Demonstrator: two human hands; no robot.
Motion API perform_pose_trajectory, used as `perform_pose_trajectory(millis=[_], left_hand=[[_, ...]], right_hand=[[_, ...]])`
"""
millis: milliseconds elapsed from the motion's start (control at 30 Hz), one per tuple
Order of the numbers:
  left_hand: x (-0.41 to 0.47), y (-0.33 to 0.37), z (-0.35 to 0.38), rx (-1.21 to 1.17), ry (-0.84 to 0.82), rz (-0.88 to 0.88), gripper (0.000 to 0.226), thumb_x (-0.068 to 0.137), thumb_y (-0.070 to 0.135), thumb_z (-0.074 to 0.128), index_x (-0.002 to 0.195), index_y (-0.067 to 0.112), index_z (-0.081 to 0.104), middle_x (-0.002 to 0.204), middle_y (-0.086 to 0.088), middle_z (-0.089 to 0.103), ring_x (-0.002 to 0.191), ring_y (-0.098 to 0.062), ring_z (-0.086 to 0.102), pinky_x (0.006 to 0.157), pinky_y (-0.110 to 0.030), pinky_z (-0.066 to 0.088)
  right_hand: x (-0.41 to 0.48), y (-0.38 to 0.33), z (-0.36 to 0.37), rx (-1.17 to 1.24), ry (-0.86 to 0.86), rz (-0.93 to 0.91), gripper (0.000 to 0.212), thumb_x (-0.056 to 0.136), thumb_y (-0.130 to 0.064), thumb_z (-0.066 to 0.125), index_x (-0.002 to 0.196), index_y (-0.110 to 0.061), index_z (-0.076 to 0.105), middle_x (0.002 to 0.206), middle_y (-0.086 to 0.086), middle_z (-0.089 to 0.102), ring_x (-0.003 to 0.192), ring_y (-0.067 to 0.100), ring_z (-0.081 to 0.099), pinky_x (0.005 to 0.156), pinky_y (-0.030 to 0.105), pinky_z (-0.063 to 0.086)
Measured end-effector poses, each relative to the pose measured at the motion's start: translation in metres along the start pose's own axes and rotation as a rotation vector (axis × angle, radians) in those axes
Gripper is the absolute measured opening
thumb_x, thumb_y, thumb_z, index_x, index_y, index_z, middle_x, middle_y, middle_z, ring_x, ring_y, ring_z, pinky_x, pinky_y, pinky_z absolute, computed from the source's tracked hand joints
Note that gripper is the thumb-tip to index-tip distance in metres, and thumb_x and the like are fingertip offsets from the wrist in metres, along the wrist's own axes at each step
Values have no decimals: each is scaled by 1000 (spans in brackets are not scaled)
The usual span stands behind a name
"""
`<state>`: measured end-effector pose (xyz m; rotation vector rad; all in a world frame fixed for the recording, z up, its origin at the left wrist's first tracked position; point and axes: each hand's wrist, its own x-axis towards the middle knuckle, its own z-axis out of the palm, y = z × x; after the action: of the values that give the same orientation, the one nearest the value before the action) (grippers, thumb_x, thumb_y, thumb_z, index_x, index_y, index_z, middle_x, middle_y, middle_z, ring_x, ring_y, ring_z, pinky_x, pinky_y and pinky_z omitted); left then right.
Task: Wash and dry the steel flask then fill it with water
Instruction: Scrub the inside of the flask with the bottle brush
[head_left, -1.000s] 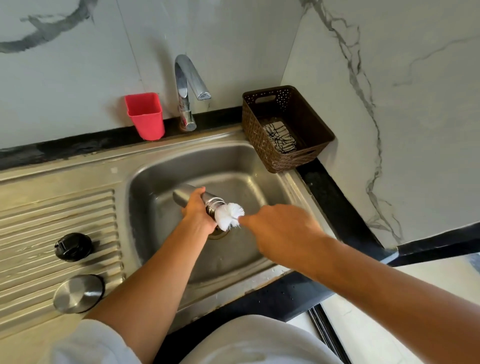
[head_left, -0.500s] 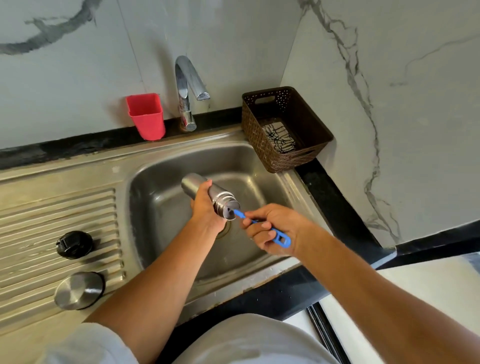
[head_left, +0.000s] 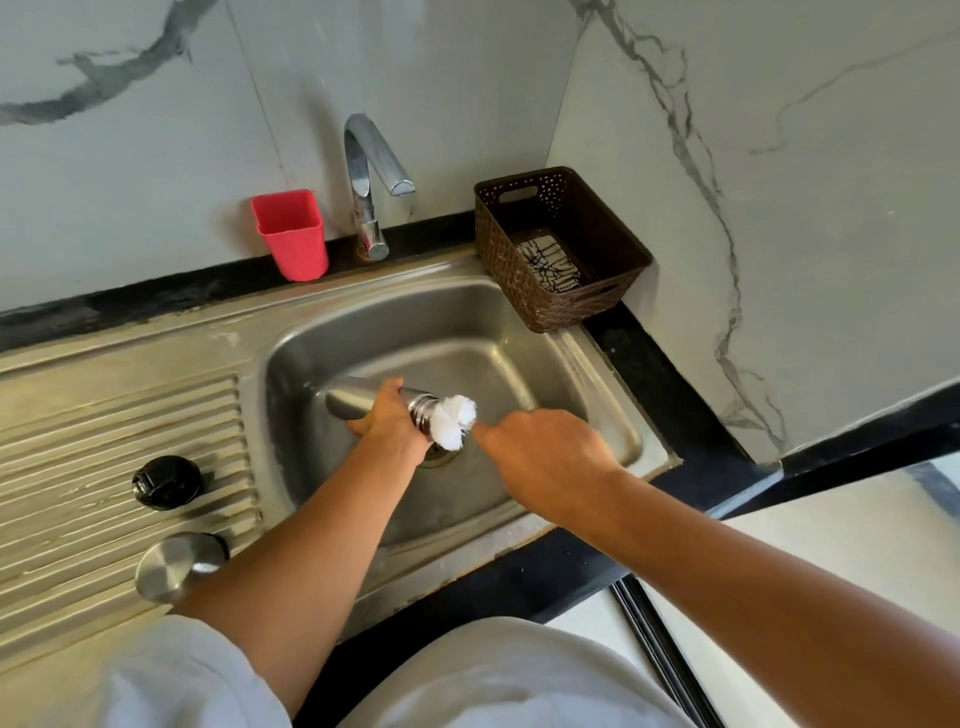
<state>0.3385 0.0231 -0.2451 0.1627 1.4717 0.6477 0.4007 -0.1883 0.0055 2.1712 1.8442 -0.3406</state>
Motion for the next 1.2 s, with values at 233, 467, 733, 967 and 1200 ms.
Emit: perform_pose_trajectory(millis=[233, 467, 733, 967, 1200], left_hand=[[-51, 6, -5, 86, -185, -61, 100, 42, 33, 89, 138, 25, 59, 117, -10, 75, 85, -37, 78, 61, -57, 59], [29, -15, 6, 168, -197, -203, 116, 20, 45, 89, 132, 32, 62, 122, -6, 73, 84, -45, 77, 80, -68, 55], [-120, 42, -34, 333, -369, -156, 41, 103, 41, 51, 129, 11, 60, 109, -13, 69, 92, -30, 66, 86, -45, 49], [-118, 62, -19, 308, -366, -227, 37, 99, 39, 62, 120, 9, 58, 109, -19, 68, 95, -37, 67, 83, -50, 54], [-109, 66, -13, 272, -390, -203, 43, 102, 43, 57, 129, 9, 53, 101, -17, 67, 93, -34, 68, 89, -49, 53]], right_hand=[[-9, -12, -12, -70, -10, 3, 36, 95, 2, 53, 125, -16, 61, 75, -2, 44, 69, 26, 58, 50, 34, 36], [-8, -27, -11, -24, -48, 90, 39, 96, -2, 55, 132, -17, 61, 85, 0, 53, 73, 26, 57, 46, 31, 27], [-33, -32, -58, 20, -70, 35, 27, 94, 0, 49, 110, -12, 68, 83, 0, 63, 72, 22, 63, 49, 29, 41], [-60, -36, -96, -33, -36, 66, 20, 93, 1, 43, 88, -14, 56, 69, 1, 52, 59, 18, 54, 50, 32, 46], [-84, -34, -120, -27, -29, 176, 28, 101, -5, 46, 102, -28, 61, 76, -5, 51, 60, 7, 46, 51, 25, 40]])
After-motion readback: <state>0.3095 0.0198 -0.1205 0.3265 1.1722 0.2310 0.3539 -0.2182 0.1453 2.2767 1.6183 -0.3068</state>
